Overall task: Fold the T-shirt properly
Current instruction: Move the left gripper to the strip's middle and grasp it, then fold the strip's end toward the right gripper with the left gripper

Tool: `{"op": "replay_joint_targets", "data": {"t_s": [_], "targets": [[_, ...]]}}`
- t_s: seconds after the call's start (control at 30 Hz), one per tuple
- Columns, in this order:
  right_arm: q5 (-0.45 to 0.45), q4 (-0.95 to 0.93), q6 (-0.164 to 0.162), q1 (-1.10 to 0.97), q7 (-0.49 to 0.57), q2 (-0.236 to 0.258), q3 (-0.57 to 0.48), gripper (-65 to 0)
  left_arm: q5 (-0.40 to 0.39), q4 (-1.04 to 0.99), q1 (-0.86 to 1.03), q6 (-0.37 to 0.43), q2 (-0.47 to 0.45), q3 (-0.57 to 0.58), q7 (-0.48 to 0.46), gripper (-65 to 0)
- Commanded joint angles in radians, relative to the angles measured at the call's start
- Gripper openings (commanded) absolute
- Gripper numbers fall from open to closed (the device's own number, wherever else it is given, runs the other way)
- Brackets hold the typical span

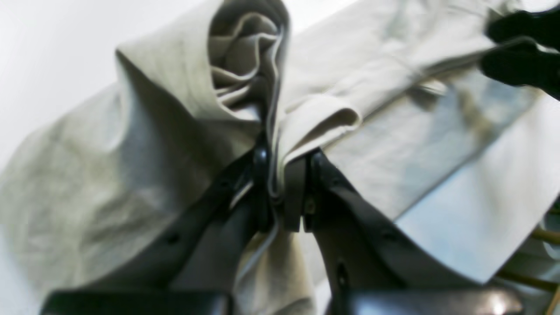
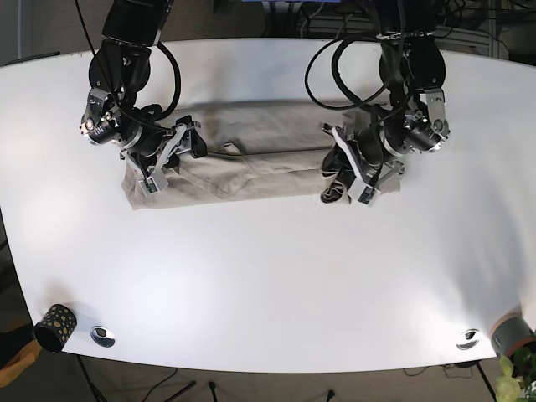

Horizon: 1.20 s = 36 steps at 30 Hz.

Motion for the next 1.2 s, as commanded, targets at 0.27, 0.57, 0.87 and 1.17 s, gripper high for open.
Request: {"op": "replay_joint_targets", "data": {"t_s": [0.27,0.57,0.87,1.17], "targets": [[0.001,0.011,0.001,0.010,-0.006,0.004,-0.001,-25.7,-0.020,-0.043,-0.048,0.135,-0.002,0.064,-0.017,-35.0],[0.001,0.011,0.001,0.012,-0.006,0.004,-0.001,-25.7,-0.018,0.160,-0.053,0.113,-0.016,0.352,0.047,-25.8],[0.068,0.059,0.001,0.029,-0.020,0.007,0.036,-25.7,-0.024,0.209,-0.061,0.015,-0.103,0.165,0.070,-30.6],[0.254,0.074,0.001,0.109,-0.178,0.024,0.154,-25.7,-0.018,0.143,-0.047,0.015,-0.164,0.087,0.067,-38.8]]}}
